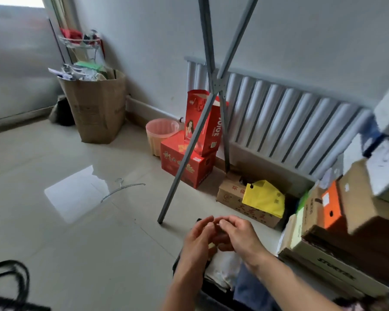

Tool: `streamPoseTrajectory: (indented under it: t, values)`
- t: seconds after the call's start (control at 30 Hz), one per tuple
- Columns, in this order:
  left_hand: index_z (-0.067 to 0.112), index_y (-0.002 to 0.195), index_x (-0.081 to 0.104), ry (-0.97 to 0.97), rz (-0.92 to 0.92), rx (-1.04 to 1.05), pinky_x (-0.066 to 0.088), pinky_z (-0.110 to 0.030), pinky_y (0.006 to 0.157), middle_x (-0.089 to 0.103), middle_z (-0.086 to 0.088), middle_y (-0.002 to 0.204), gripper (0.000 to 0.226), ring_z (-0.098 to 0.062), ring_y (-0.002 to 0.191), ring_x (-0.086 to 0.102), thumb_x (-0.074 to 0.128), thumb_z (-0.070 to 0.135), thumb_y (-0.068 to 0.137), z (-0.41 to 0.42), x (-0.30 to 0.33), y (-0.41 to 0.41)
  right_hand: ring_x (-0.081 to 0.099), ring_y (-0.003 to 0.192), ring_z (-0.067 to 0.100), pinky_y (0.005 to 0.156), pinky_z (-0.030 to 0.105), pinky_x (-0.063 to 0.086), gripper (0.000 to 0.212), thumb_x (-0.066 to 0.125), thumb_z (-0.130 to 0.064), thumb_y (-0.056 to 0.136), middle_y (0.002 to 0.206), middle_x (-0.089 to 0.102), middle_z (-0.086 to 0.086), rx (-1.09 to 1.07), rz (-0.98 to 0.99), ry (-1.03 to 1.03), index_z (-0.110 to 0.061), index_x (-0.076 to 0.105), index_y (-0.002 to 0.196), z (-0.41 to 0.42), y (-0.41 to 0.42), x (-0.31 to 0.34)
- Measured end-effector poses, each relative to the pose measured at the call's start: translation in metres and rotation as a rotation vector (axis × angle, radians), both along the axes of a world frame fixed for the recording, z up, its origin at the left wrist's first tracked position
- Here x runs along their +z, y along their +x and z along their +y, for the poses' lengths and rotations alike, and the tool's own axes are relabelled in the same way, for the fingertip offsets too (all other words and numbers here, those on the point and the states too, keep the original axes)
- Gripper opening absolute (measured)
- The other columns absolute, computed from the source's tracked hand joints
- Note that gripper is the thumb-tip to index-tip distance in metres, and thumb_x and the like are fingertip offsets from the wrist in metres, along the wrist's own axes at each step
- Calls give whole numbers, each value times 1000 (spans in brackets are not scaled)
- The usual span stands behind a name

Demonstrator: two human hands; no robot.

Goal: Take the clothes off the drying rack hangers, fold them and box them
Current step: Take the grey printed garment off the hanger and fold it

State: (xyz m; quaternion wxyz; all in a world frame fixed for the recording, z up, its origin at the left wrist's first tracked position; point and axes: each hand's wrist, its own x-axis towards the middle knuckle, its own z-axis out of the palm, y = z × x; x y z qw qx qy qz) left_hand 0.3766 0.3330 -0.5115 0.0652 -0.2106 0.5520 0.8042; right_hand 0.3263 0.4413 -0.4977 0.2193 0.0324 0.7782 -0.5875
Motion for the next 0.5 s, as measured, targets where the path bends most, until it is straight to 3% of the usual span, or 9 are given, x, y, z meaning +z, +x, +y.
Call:
streamPoseTrajectory:
  t: [0.1, 0.27, 0.33, 0.43, 0.5]
  values:
    - [18, 114, 63, -27, 27, -50, 54, -18, 59, 74, -4, 100, 19, -15, 84, 72, 49, 19, 101, -2, 72, 23, 72, 83, 21, 69, 31, 56, 19, 49, -19, 100, 95, 74, 9, -7, -25, -23, -17, 66, 106, 3, 23, 65]
    - [17, 111, 66, -73, 87, -199, 54, -17, 59, 76, 3, 90, 19, -11, 80, 73, 49, 19, 101, 10, 166, 64, 69, 74, 22, 62, 31, 54, 20, 47, -15, 100, 94, 72, 12, -147, -28, -127, -11, 65, 109, 26, 76, 154]
    - [15, 111, 66, -74, 93, -247, 53, -18, 57, 77, 2, 89, 19, -13, 78, 73, 50, 17, 101, 21, 198, 79, 68, 78, 27, 68, 35, 55, 20, 47, -14, 100, 96, 70, 14, -236, -22, -160, -10, 65, 109, 38, 102, 185]
    - [9, 112, 65, -76, 91, -298, 59, -27, 62, 74, -8, 98, 19, -23, 84, 73, 51, 14, 100, 42, 237, 99, 68, 82, 32, 78, 46, 56, 20, 47, -13, 100, 103, 70, 19, -366, -3, -198, -11, 67, 102, 58, 141, 222]
    - [9, 117, 64, -78, 121, -374, 60, -44, 78, 73, -13, 106, 22, -30, 95, 72, 52, 17, 100, 59, 264, 114, 69, 75, 28, 67, 41, 59, 19, 47, -12, 100, 99, 69, 18, -454, 16, -260, -11, 66, 100, 75, 165, 245]
